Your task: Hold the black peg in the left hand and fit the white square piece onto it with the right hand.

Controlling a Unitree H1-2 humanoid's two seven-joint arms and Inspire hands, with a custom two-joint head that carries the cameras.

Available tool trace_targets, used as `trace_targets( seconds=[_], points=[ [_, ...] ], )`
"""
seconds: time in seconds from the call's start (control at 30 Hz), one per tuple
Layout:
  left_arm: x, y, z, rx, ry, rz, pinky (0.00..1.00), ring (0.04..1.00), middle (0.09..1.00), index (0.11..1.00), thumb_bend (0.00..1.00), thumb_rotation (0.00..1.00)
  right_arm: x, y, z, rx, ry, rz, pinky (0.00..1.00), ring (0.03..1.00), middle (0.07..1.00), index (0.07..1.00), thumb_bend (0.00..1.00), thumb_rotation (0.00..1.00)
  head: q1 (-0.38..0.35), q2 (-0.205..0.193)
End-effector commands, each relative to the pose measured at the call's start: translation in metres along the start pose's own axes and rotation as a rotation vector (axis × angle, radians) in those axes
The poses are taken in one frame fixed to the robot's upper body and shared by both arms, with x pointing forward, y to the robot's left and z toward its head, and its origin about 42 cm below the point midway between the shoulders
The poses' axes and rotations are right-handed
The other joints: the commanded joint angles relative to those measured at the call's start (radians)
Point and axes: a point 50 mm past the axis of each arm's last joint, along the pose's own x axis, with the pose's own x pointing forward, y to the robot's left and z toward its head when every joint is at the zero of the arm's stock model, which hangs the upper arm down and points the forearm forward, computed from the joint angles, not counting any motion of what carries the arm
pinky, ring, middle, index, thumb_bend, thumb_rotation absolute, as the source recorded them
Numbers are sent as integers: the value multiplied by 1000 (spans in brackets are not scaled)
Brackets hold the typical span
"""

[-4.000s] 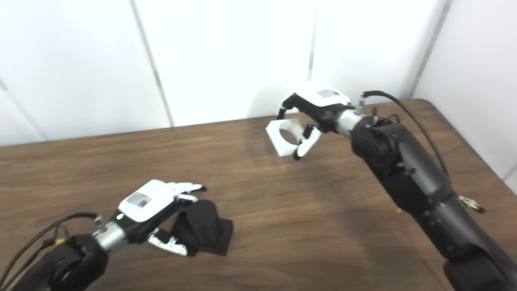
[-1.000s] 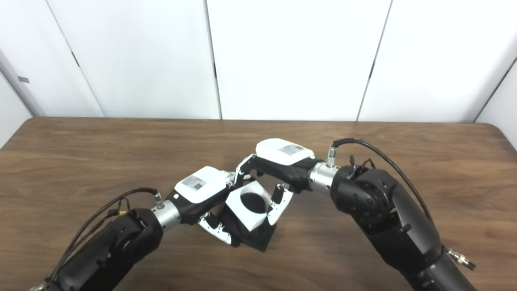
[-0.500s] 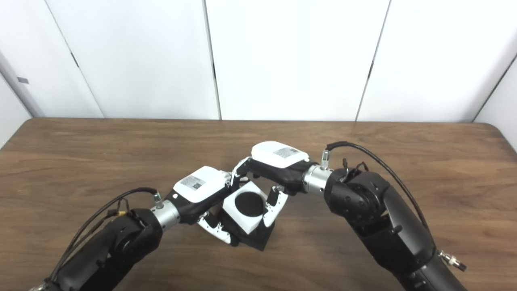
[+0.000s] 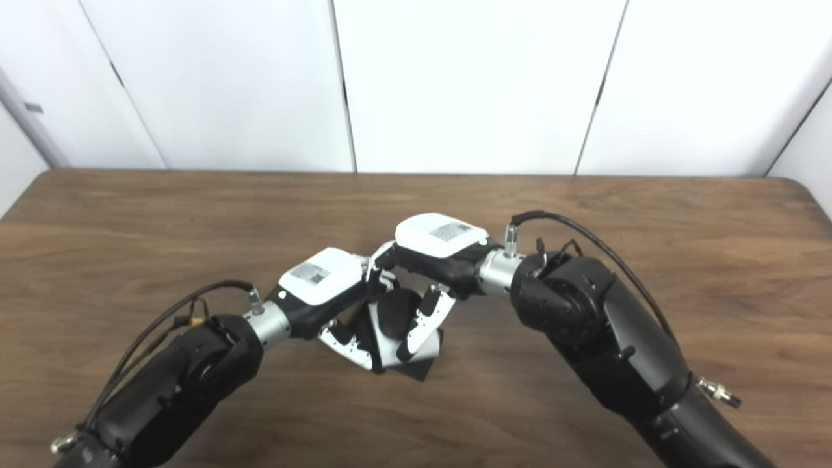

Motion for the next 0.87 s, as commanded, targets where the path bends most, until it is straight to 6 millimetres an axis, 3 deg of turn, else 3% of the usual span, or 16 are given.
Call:
trace_targets(
  seconds=[0.0, 0.2, 0.4, 0.83],
  points=[
    [-1, -27, 7, 24, -5, -128, 850, 893, 925, 492, 523, 74, 2, 1, 5, 0, -33, 43, 629, 779, 808, 776, 960, 369, 0, 0],
    [-3, -27, 4, 26, 2, -128, 847, 878, 924, 492, 523, 74, -7, -3, -9, 12, 6, 13, 634, 783, 822, 811, 976, 369, 0, 0],
    [-5, -26, 2, 36, 12, -139, 854, 878, 922, 492, 523, 74, -24, -9, -23, 43, 43, -23, 641, 781, 824, 804, 941, 275, -7, 0],
    [-9, -23, -3, 37, 22, -136, 853, 878, 919, 492, 523, 73, -88, -28, -61, 165, 222, -278, 626, 747, 784, 721, 808, 48, -33, -3]
  ],
)
